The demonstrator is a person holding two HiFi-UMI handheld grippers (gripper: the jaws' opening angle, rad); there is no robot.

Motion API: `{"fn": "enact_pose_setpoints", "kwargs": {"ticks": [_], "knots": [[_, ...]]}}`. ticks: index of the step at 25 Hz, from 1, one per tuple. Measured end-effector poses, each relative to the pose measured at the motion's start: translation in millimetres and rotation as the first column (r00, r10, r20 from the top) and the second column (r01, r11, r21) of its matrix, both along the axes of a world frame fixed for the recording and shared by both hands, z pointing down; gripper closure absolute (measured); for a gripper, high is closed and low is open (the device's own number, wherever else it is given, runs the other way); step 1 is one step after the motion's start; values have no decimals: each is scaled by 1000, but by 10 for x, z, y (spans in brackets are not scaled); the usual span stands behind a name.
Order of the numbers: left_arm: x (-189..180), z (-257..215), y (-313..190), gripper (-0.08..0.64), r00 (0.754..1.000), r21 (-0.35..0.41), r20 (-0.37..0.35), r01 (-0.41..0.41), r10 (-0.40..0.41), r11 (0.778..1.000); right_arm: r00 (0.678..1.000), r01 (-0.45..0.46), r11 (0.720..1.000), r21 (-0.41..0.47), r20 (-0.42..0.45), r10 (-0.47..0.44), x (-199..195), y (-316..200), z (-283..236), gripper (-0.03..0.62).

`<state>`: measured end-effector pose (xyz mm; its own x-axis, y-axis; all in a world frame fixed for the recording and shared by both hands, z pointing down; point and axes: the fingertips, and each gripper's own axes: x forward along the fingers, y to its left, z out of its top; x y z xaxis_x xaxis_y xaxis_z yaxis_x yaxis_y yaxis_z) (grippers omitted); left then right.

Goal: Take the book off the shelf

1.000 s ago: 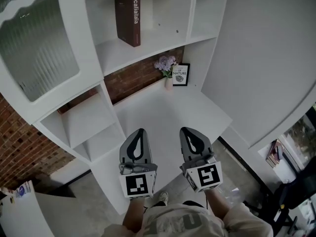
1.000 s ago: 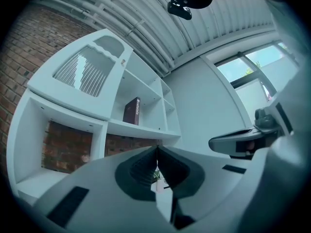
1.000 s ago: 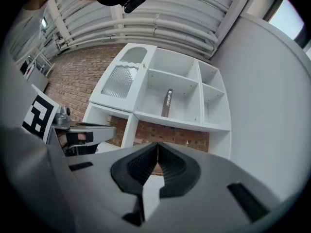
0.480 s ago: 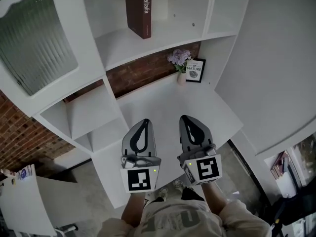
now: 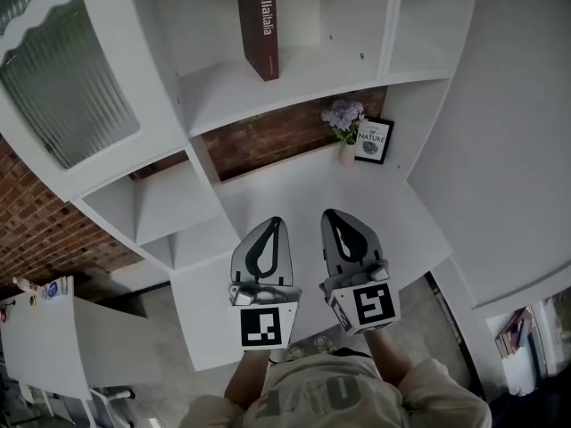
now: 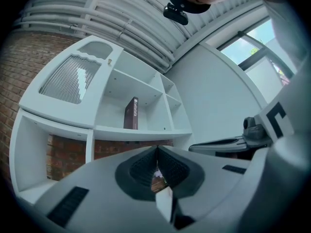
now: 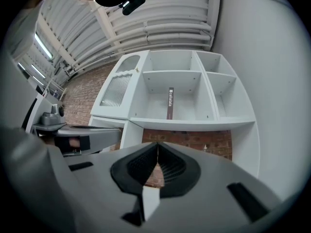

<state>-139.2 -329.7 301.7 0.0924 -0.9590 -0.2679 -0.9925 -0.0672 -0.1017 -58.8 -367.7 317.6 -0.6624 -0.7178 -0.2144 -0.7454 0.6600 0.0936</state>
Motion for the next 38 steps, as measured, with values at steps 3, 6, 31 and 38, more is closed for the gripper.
{"fn": "enact_pose_setpoints", "kwargs": {"ticks": [3,6,31,38], "knots": [[2,10,-66,548,1000,-1,9,22,-22,1000,1000,6,1000,-2,6,-6,20,-76,4,578],[-3,12,-137,548,1000,-2,1,31,-31,1000,1000,6,1000,-9,5,-6,46,-137,25,578],[-538,-2073,-2088,169,980,40,-52,197,-195,980,995,-74,997,1,61,74,720,-207,-126,578],[-701,-2107,-2822,170,947,-86,-37,314,-318,946,985,-139,989,-50,98,143,1191,-342,-29,578]]}}
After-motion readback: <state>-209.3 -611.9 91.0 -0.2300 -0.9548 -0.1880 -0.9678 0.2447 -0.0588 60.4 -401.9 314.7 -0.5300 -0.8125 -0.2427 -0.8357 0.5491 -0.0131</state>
